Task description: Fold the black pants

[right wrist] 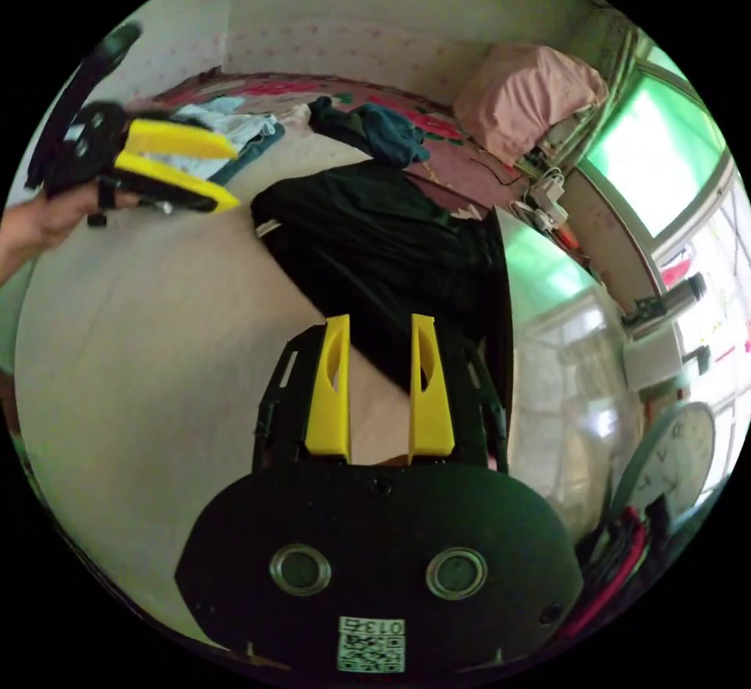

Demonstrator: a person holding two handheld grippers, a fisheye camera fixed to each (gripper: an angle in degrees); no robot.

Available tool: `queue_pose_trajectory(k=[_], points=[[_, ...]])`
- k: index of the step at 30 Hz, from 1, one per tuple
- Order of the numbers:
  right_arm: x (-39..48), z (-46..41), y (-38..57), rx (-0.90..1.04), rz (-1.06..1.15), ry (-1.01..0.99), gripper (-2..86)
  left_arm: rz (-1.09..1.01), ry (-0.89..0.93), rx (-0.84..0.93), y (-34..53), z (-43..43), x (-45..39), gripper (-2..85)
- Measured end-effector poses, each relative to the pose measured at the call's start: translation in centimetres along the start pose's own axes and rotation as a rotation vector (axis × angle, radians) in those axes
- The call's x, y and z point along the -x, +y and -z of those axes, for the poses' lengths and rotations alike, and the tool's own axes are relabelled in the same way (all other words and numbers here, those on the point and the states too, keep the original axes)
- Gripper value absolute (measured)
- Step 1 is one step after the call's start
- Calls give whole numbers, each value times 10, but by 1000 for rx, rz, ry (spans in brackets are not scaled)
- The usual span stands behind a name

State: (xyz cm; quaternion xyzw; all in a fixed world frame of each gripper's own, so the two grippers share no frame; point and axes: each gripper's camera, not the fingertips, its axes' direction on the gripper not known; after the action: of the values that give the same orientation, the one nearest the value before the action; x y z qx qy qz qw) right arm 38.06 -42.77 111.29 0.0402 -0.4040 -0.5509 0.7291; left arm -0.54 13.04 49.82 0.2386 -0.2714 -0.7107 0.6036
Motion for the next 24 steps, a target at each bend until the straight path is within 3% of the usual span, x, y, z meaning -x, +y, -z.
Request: queue_pose_trajectory(k=[3, 7, 11, 14, 19, 24], points=[[-4, -26, -17, 40, 97, 28, 89, -123, -57, 43, -25, -18, 3, 177], [-4, -42, -27, 54, 130, 34, 28, -212, 10, 175, -28, -44, 16, 52], [-3, -35, -42, 52, 102, 38, 16, -212, 46, 186, -11, -35, 42, 23], [-10, -8, -51, -32, 46, 34, 12, -121, 126, 70, 16, 3, 77, 15], [-5, 69, -41, -253, 26, -25, 12, 80, 284, -209, 124, 115, 142, 12], [38, 141, 11, -345, 69, -174, 14, 186, 178, -196, 281, 198, 162, 13]])
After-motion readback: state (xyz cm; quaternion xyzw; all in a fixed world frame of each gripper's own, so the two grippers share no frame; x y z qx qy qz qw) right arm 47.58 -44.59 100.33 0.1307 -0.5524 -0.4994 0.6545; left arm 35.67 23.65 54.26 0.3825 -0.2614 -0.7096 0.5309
